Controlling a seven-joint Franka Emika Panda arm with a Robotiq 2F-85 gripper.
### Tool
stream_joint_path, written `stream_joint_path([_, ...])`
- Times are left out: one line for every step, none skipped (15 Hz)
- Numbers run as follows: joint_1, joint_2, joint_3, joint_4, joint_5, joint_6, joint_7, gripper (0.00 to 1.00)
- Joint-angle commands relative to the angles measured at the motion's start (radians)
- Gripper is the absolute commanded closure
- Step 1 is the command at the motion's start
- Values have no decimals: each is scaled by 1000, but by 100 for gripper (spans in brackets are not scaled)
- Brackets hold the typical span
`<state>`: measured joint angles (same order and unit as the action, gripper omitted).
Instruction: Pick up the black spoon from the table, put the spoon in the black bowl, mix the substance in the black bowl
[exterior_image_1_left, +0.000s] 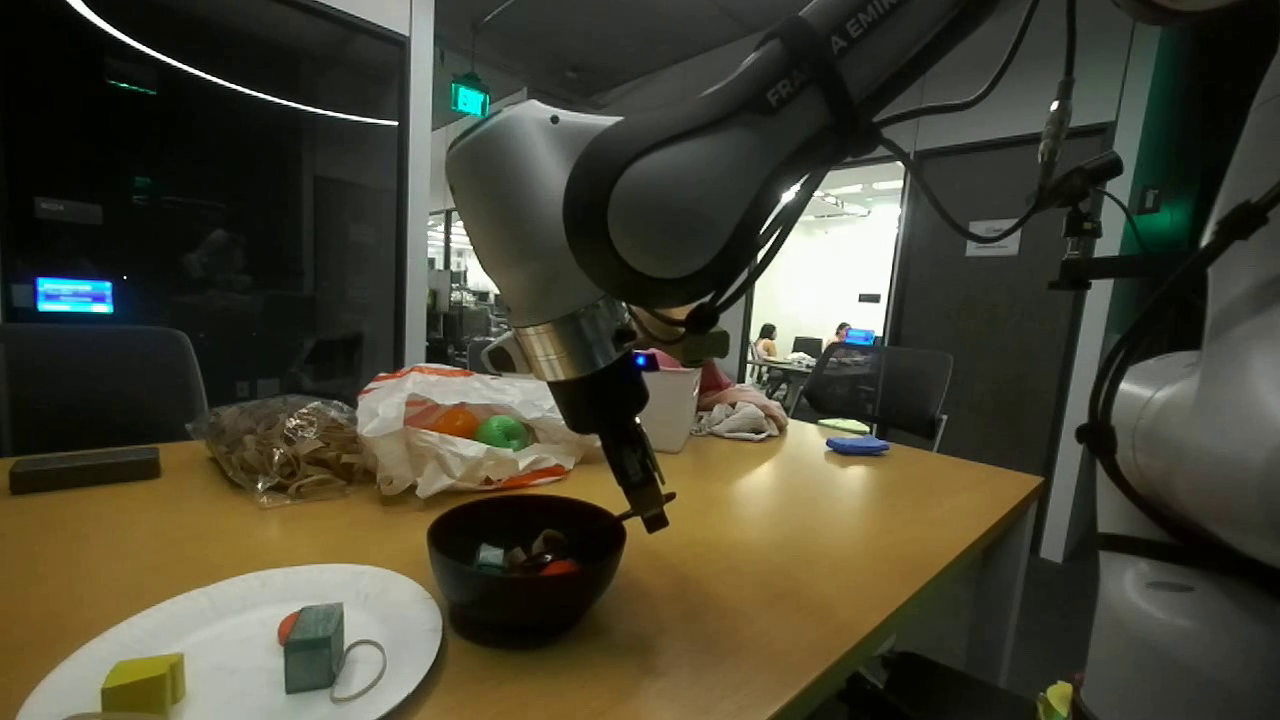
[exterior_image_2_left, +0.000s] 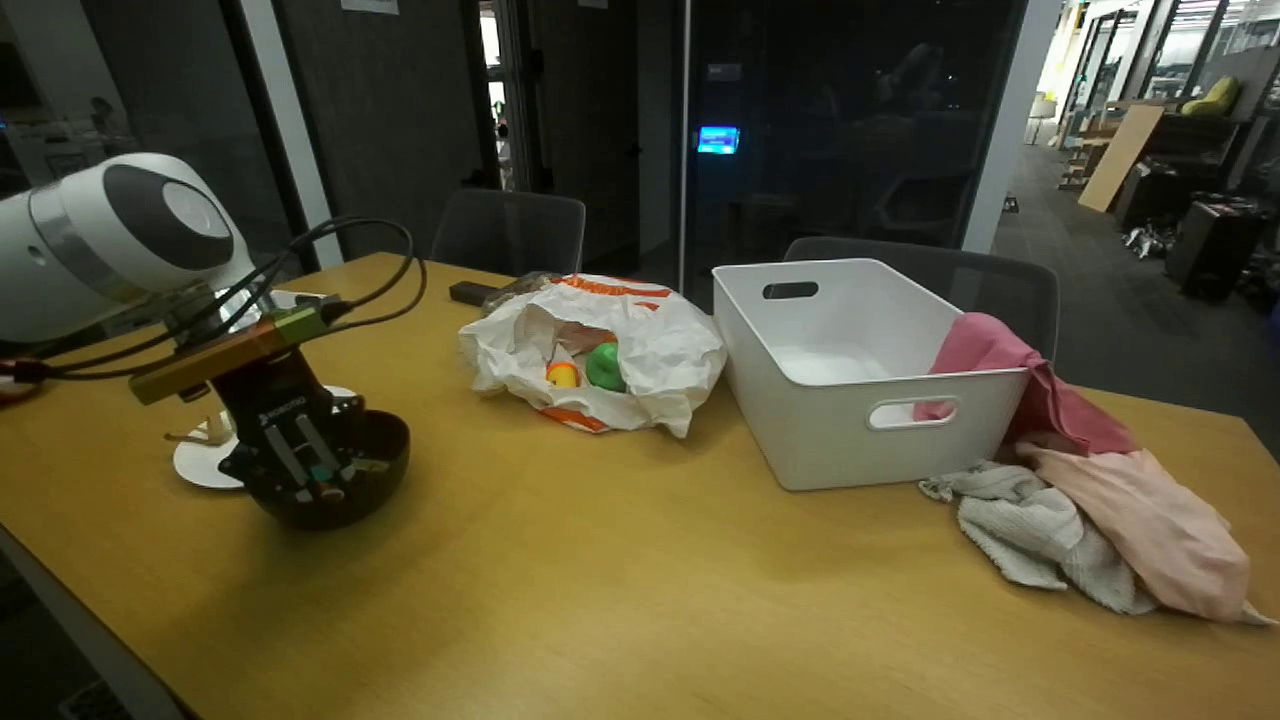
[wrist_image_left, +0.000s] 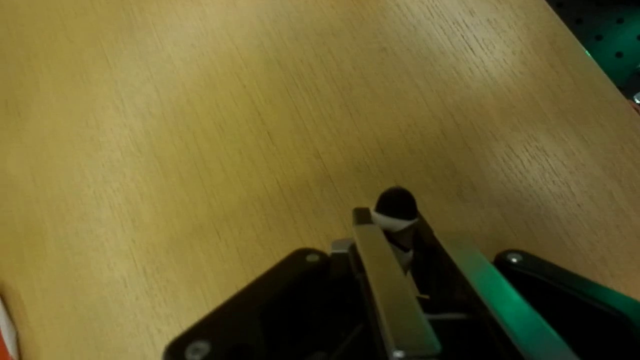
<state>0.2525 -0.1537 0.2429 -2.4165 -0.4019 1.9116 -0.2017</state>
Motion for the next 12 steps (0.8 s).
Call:
stream_joint_path([7,-26,11,14,-7,-12,6,88])
stream_joint_path([11,-31,18,18,-24,-23,6,88])
stream_joint_path([15,-33,26,22,-45,-32,2,88])
stream_joint_path([19,-29,41,27,-97,-61,1,88])
stream_joint_path([24,-21,56,36,-150,-96,1,88])
stream_joint_path([30,-12,69,42,-189,-126,1,88])
stream_joint_path([36,0,82,49,-230,-157,3,88])
stream_joint_path([45,12,97,57,-270,-190,4,88])
stream_joint_path([56,27,111,67,-305,-222,4,88])
stream_joint_path([67,41,125,77,-342,-250,4,88])
stream_joint_path([80,58,140,88,-378,-281,0,88])
stream_joint_path([92,77,153,102,-413,-309,-6,88])
